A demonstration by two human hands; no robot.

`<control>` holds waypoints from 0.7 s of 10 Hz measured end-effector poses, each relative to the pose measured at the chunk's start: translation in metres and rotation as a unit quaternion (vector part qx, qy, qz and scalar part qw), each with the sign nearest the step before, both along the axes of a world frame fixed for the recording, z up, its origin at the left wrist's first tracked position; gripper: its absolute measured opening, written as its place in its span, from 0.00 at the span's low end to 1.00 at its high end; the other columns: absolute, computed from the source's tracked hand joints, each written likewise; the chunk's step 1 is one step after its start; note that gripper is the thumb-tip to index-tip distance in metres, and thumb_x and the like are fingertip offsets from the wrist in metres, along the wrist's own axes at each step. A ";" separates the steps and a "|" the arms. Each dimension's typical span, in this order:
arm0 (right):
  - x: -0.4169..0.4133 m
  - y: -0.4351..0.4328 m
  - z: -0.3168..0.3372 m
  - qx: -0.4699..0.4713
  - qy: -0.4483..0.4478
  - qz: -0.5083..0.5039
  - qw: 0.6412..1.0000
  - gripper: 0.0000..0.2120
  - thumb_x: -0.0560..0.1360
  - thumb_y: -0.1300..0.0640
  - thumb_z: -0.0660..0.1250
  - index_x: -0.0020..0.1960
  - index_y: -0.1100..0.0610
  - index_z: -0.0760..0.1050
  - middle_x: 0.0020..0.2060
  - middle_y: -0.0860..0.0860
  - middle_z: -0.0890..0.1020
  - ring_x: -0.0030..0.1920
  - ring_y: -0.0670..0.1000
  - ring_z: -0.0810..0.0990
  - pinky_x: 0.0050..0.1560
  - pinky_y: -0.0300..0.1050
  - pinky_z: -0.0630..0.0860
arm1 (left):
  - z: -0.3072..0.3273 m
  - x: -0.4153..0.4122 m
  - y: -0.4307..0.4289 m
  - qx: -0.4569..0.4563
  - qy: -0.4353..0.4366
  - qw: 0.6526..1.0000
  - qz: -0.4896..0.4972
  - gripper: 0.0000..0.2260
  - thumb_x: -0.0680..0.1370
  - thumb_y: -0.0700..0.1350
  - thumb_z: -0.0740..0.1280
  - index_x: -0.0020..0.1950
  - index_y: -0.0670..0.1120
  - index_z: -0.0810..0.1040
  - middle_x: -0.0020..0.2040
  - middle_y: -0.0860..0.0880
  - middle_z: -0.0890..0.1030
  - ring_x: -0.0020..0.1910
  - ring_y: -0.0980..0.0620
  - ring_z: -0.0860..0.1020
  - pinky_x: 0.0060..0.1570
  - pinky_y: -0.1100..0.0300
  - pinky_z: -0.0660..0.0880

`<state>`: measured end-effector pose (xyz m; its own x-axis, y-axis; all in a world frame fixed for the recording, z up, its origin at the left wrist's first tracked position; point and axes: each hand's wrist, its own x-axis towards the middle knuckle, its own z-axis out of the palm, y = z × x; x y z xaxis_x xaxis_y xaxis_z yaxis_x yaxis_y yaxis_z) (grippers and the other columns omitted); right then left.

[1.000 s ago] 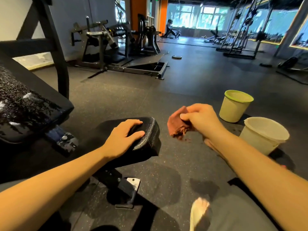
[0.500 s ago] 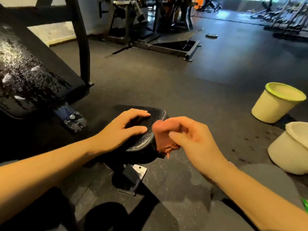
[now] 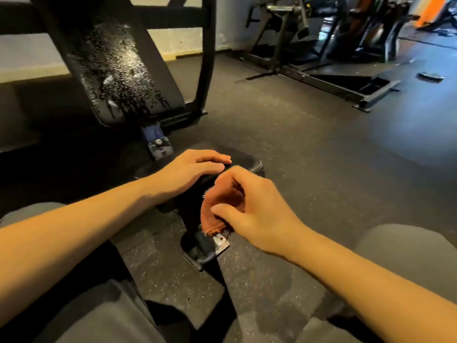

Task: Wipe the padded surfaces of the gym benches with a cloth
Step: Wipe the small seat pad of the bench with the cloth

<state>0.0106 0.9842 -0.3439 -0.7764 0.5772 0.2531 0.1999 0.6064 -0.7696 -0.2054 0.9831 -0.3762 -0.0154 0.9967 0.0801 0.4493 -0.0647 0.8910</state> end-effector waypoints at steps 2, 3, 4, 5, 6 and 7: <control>0.043 0.059 -0.004 0.157 -0.103 -0.151 0.971 0.11 0.70 0.64 0.71 0.40 0.50 0.73 0.40 0.44 0.78 0.44 0.49 0.76 0.39 0.37 0.65 | -0.001 0.010 -0.017 0.023 -0.024 0.994 0.106 0.12 0.78 0.48 0.67 0.58 0.48 0.86 0.61 0.55 0.85 0.64 0.56 0.80 0.74 0.50 0.68; 0.051 0.059 0.005 0.145 -0.087 -0.094 0.981 0.14 0.69 0.65 0.71 0.38 0.47 0.73 0.39 0.41 0.79 0.44 0.47 0.79 0.41 0.31 0.70 | 0.005 0.017 -0.023 0.015 -0.028 0.990 0.135 0.14 0.79 0.50 0.67 0.59 0.45 0.86 0.62 0.50 0.84 0.65 0.52 0.80 0.73 0.48 0.69; 0.020 0.030 0.010 0.122 -0.041 0.096 0.987 0.11 0.71 0.61 0.74 0.44 0.47 0.77 0.43 0.43 0.81 0.46 0.45 0.80 0.48 0.39 0.75 | 0.011 0.022 -0.026 -0.003 -0.032 0.988 0.150 0.20 0.75 0.55 0.69 0.59 0.44 0.86 0.62 0.46 0.84 0.65 0.48 0.79 0.73 0.45 0.69; -0.001 0.033 -0.002 0.205 -0.056 0.100 0.972 0.08 0.73 0.56 0.74 0.48 0.52 0.76 0.46 0.45 0.79 0.48 0.50 0.78 0.49 0.49 0.75 | 0.013 0.028 -0.034 0.002 -0.036 0.985 0.170 0.11 0.82 0.42 0.64 0.58 0.43 0.85 0.60 0.52 0.85 0.64 0.54 0.80 0.75 0.45 0.67; 0.014 0.069 -0.012 0.192 -0.059 0.000 0.980 0.08 0.72 0.52 0.75 0.44 0.52 0.77 0.41 0.47 0.80 0.45 0.53 0.78 0.45 0.51 0.74 | 0.016 0.032 -0.042 0.009 -0.021 0.983 0.180 0.18 0.78 0.55 0.67 0.58 0.43 0.85 0.60 0.52 0.85 0.64 0.54 0.80 0.74 0.45 0.67; 0.042 0.113 -0.005 0.192 -0.097 -0.114 0.970 0.08 0.72 0.52 0.76 0.43 0.53 0.78 0.36 0.49 0.80 0.42 0.55 0.79 0.39 0.48 0.70 | 0.015 0.028 -0.043 -0.013 -0.037 0.982 0.183 0.50 0.51 0.79 0.72 0.59 0.43 0.85 0.61 0.46 0.85 0.63 0.49 0.81 0.69 0.51 0.74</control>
